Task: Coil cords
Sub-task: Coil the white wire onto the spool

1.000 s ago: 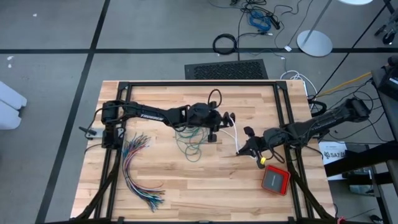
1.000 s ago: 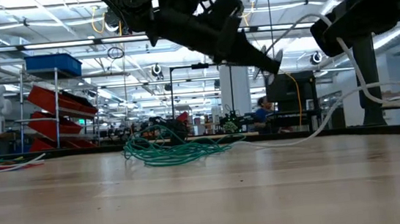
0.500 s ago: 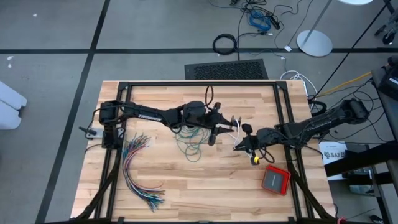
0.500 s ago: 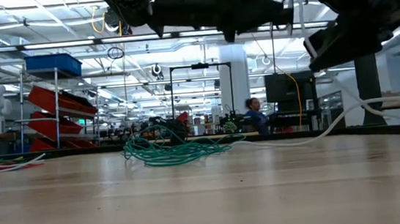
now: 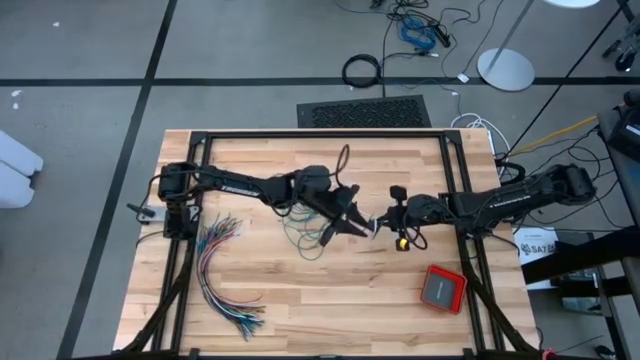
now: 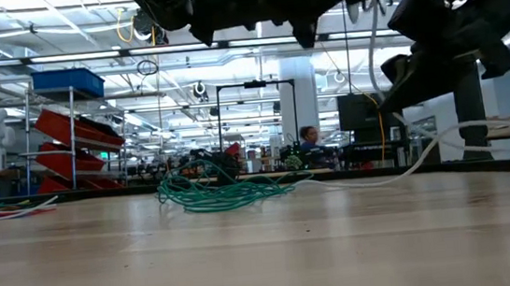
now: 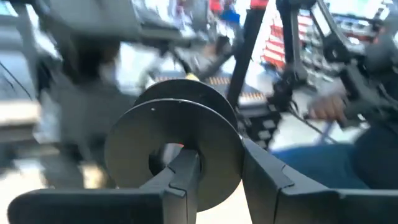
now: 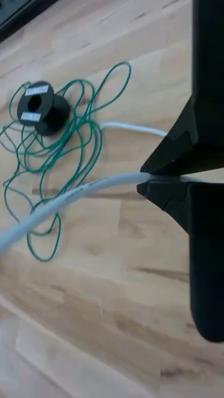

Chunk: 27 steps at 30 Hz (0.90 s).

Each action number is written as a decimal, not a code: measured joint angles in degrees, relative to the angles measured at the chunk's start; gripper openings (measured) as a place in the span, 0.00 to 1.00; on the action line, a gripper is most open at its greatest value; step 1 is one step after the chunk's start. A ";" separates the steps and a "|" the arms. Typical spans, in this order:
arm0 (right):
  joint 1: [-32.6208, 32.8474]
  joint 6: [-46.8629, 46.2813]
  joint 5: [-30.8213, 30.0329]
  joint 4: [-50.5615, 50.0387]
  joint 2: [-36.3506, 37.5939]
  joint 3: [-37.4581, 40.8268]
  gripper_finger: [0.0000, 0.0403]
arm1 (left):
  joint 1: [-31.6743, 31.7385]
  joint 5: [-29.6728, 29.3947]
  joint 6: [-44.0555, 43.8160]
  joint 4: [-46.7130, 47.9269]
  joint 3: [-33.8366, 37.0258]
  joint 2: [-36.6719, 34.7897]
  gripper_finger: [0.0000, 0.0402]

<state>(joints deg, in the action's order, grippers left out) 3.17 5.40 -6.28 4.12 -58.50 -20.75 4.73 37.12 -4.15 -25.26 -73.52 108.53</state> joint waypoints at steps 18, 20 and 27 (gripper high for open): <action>-5.82 2.28 0.39 1.10 0.15 -3.30 0.00 | 0.31 -4.41 10.55 26.02 -0.04 -0.02 0.23; -5.81 2.86 0.40 0.14 0.17 -5.15 0.00 | 0.51 -6.56 11.09 27.49 -0.07 -0.02 0.23; -3.31 2.86 0.10 -5.16 0.17 -10.49 0.00 | 1.43 -24.00 10.90 28.10 -0.09 -0.13 0.23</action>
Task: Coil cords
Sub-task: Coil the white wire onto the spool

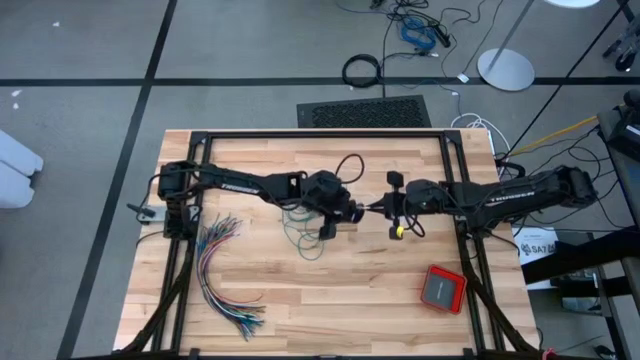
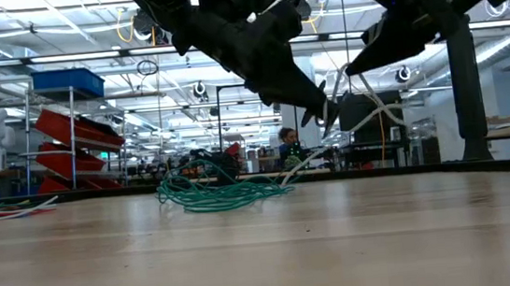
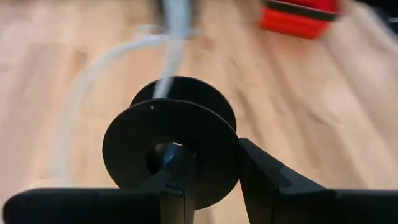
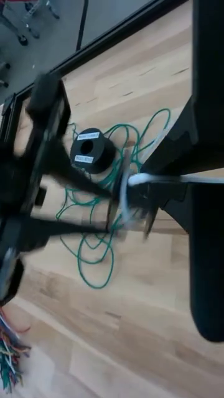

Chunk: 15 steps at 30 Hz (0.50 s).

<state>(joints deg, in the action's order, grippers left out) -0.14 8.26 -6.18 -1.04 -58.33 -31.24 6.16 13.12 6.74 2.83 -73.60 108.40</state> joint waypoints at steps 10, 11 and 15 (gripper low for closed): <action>3.13 -4.30 -0.95 -0.04 0.04 -0.75 0.00 | 0.85 -8.25 0.28 -12.84 0.00 -0.02 0.23; 3.29 -4.44 -1.00 -0.06 0.04 -0.75 0.00 | 0.85 -8.36 0.96 -13.71 0.02 -0.02 0.23; 3.51 -5.07 -0.96 -0.97 0.07 -0.81 0.00 | 0.74 -8.43 1.36 -15.86 0.09 -0.42 0.23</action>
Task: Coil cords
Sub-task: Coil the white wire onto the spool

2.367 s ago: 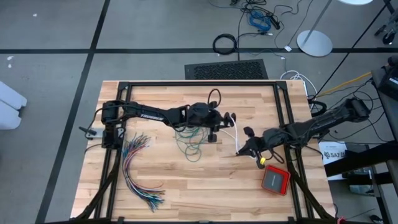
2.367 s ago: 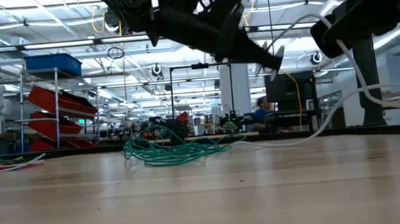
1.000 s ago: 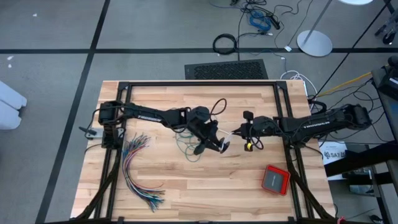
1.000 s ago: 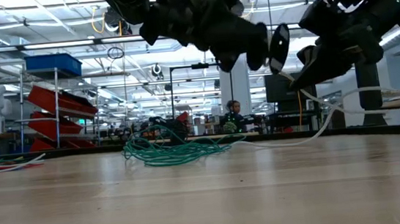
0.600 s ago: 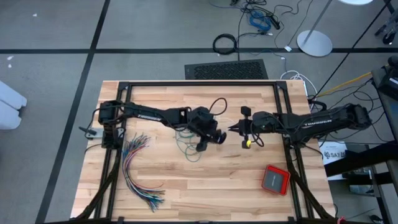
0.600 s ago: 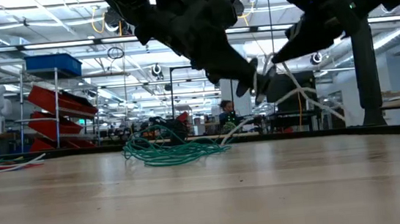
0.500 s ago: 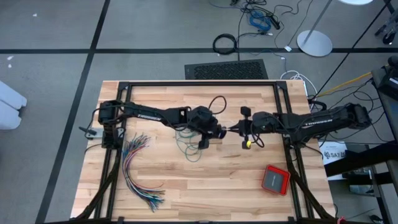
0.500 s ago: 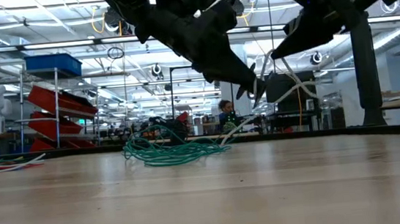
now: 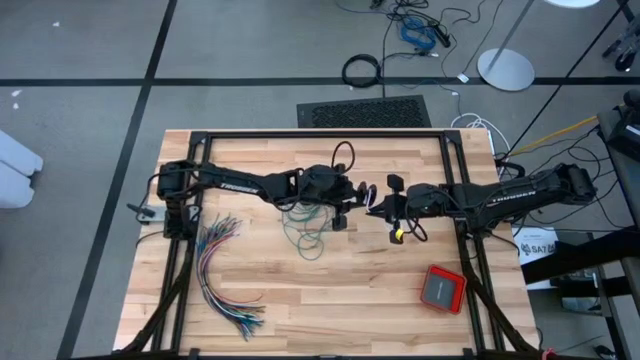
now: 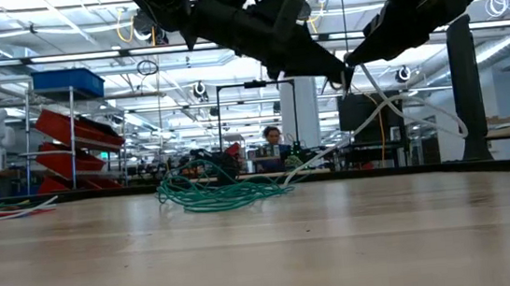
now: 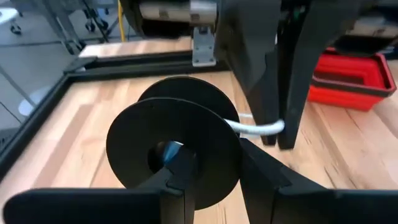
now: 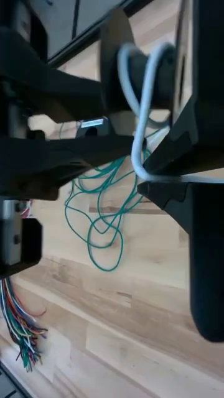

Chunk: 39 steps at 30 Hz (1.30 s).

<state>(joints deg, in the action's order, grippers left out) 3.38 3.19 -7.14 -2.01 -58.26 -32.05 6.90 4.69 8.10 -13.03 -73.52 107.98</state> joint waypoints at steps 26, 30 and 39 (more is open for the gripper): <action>0.17 -3.60 1.12 -5.27 -0.04 0.00 0.07 | -0.59 1.96 -0.12 0.45 -0.09 -3.83 0.14; 0.31 -4.48 3.57 -8.95 -1.07 0.01 0.10 | -0.92 2.86 -0.24 9.35 -0.09 -3.83 0.14; 4.97 -4.55 7.48 -6.55 -7.99 0.04 0.21 | -7.85 16.23 2.84 24.32 -0.07 -3.83 0.25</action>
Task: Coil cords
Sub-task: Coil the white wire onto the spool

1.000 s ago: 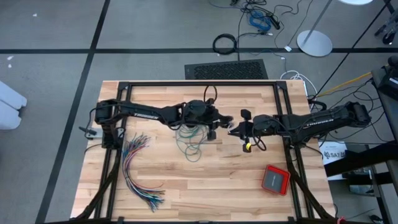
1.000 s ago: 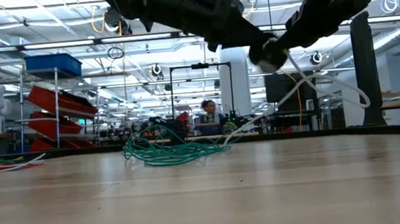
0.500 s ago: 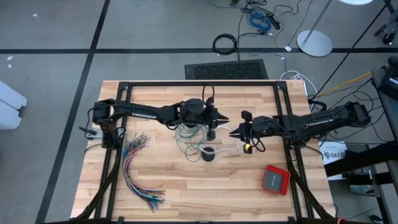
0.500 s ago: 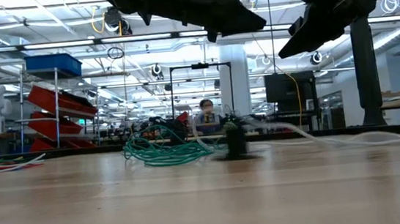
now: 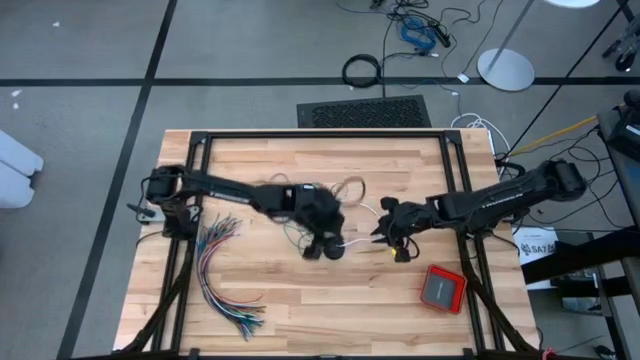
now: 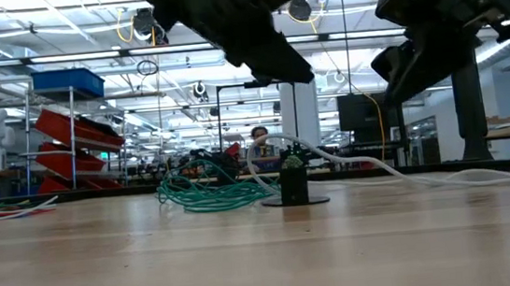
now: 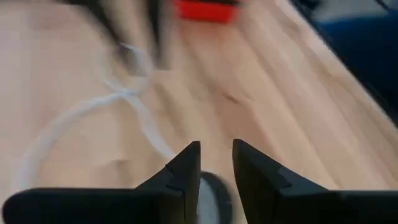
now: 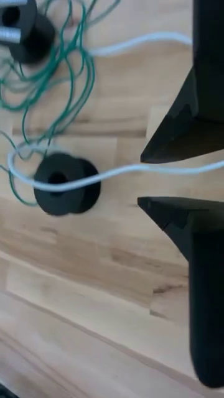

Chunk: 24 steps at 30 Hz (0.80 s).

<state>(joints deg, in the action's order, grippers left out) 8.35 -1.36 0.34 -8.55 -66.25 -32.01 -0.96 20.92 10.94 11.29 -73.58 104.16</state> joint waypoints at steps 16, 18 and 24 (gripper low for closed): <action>3.81 -0.99 0.01 13.39 -12.35 0.02 0.23 | 1.68 -17.17 -7.22 6.66 0.09 3.14 0.26; 4.40 -1.22 0.00 13.97 -12.38 0.02 0.23 | 1.59 -15.18 -7.64 6.18 0.09 4.14 0.26; 5.59 -2.44 -0.26 14.82 -12.36 0.02 0.23 | 0.95 -11.80 -7.76 6.76 0.09 6.23 0.26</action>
<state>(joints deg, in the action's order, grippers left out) 13.94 -3.80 0.08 6.27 -78.61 -31.99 0.00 9.12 3.18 18.05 -73.49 110.39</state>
